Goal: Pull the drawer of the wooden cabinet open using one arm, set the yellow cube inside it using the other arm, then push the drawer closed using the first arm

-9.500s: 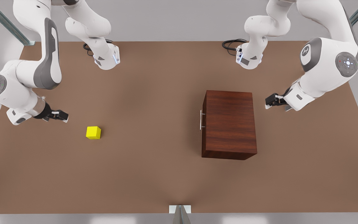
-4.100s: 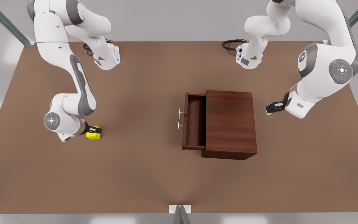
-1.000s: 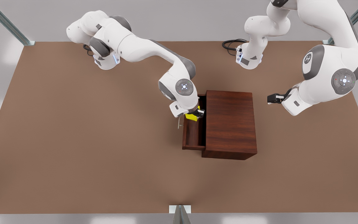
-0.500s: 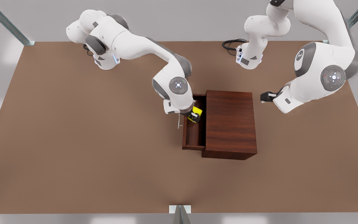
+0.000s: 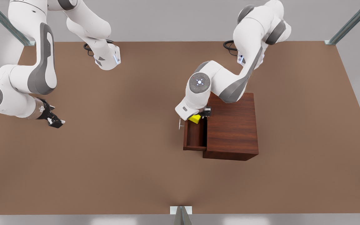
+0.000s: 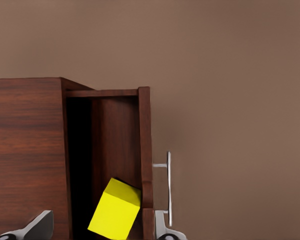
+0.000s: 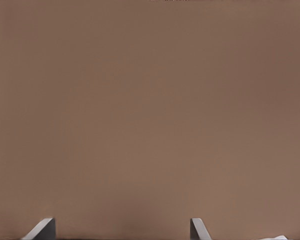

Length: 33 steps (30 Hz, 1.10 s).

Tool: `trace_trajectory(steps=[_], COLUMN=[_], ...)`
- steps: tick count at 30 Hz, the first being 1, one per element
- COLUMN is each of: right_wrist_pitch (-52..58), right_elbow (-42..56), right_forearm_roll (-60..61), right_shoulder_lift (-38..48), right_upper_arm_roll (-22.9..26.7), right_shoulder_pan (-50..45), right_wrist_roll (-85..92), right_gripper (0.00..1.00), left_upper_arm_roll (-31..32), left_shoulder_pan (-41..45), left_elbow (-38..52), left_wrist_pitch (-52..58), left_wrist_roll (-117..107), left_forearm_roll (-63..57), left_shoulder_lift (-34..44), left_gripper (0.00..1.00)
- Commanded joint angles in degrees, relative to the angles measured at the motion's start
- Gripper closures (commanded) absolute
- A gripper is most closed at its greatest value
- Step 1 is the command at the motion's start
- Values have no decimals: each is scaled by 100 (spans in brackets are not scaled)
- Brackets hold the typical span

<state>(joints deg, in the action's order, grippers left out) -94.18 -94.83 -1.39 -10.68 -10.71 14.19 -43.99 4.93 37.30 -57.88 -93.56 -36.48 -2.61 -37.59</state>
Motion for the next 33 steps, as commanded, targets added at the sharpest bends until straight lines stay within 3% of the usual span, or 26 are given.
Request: trace_trajectory(steps=[1,3,6,13,33], right_wrist_pitch=[-312,-320,-312,-329,-303], right_elbow=[17,70,88,132,422], right_forearm_roll=[43,34,34,43,69], right_shoulder_lift=[-40,-110,-119,-128,-154], right_upper_arm_roll=[-37,-37,-37,-37,-10], right_shoulder_pan=[-39,-100,-100,-100,-100], right_wrist_roll=[4337,4302,4302,4276,4170], right_gripper=[0,0,0,0,0], left_upper_arm_roll=[-9,-35,-53,-150,-299], left_shoulder_pan=[251,453,936,1112,1068], left_elbow=[22,31,488,470,-541], left_wrist_pitch=[-760,-1515,-1648,-2245,-1982], left_wrist_roll=[-4288,-4701,-4728,-4710,-3743], left_forearm_roll=[-372,-372,-627,-952,-1251], left_shoulder_lift=[-82,-187,-749,-1461,-1180], left_gripper=[0,0,0,0,0])
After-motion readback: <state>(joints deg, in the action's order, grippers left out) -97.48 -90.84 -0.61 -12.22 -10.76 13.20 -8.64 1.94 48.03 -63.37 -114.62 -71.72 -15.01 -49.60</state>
